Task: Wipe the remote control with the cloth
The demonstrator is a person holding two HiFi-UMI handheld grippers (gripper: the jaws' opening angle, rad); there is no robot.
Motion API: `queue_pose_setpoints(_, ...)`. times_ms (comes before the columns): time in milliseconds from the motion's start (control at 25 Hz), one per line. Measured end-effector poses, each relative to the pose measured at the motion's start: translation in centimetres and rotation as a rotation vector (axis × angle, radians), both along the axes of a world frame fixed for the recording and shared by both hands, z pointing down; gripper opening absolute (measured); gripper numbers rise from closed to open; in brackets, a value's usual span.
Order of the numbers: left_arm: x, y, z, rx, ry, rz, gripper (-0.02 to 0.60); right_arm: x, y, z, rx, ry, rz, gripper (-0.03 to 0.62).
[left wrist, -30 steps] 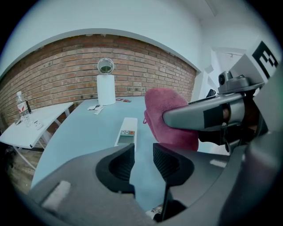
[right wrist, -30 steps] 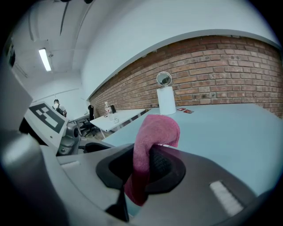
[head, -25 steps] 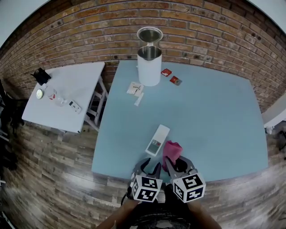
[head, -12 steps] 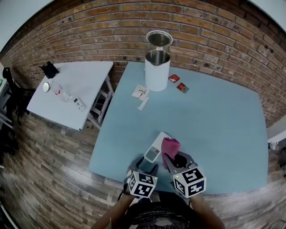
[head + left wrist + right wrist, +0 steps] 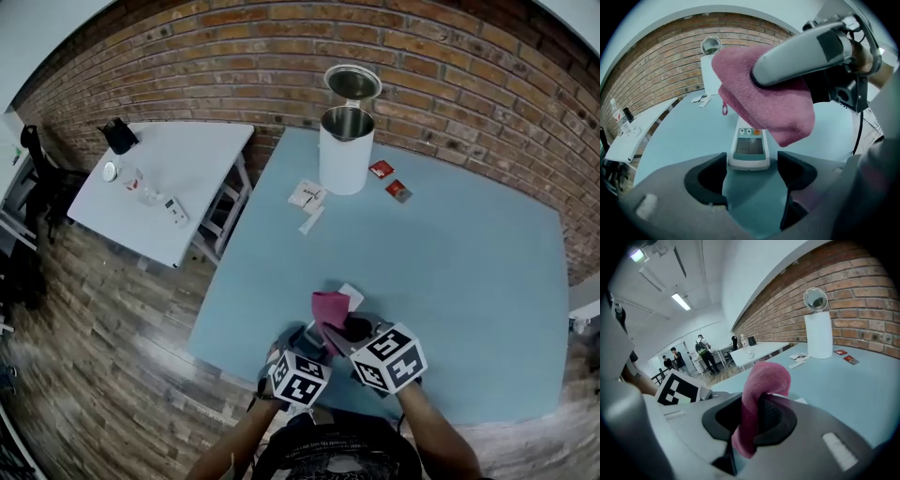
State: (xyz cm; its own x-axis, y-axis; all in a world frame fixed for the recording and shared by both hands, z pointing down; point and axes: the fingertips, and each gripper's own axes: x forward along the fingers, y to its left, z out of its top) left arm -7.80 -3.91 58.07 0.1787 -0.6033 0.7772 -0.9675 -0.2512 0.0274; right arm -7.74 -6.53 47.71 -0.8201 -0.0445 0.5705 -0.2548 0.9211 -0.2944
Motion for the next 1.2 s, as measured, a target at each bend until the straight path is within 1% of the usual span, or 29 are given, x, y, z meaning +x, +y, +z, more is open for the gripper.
queue_pose_setpoints(80, 0.1, -0.1, 0.1, 0.0, 0.005, 0.017, 0.35, -0.8, -0.3, 0.3, -0.046, -0.01, -0.027, 0.067)
queue_pose_setpoints(160, 0.2, -0.1, 0.2, -0.004, 0.026, 0.023, 0.347, -1.5, -0.4, 0.6, -0.091, -0.02, -0.048, 0.067)
queue_pose_setpoints(240, 0.3, -0.2, 0.2, -0.012, 0.045, 0.03, 0.333, -2.0, -0.3, 1.1, -0.126, -0.023, -0.074, 0.067)
queue_pose_setpoints(320, 0.6, -0.1, 0.2, -0.015, 0.048, 0.044, 0.309, -2.5, 0.0, 1.7, -0.156, -0.026, -0.107, 0.067)
queue_pose_setpoints(480, 1.0, 0.0, 0.2, -0.007, 0.051, 0.054, 0.281, -3.4, 1.1, 2.8, -0.222, -0.034, -0.171, 0.067)
queue_pose_setpoints(600, 1.0, 0.1, 0.3, -0.009, 0.052, 0.056, 0.272, -3.6, 1.7, 4.1, -0.186, 0.012, -0.229, 0.067)
queue_pose_setpoints(720, 1.0, 0.1, 0.3, -0.018, 0.052, 0.056, 0.268, -3.4, 1.4, 5.1, -0.121, 0.052, -0.243, 0.067)
queue_pose_setpoints(880, 1.0, 0.1, 0.4, -0.03, 0.055, 0.059, 0.265, -2.9, 0.0, 5.8, -0.054, 0.071, -0.219, 0.067)
queue_pose_setpoints(1200, 0.8, 0.4, 0.5, -0.049, 0.057, 0.102, 0.259, -1.8, -2.6, 6.2, -0.062, 0.052, -0.125, 0.067)
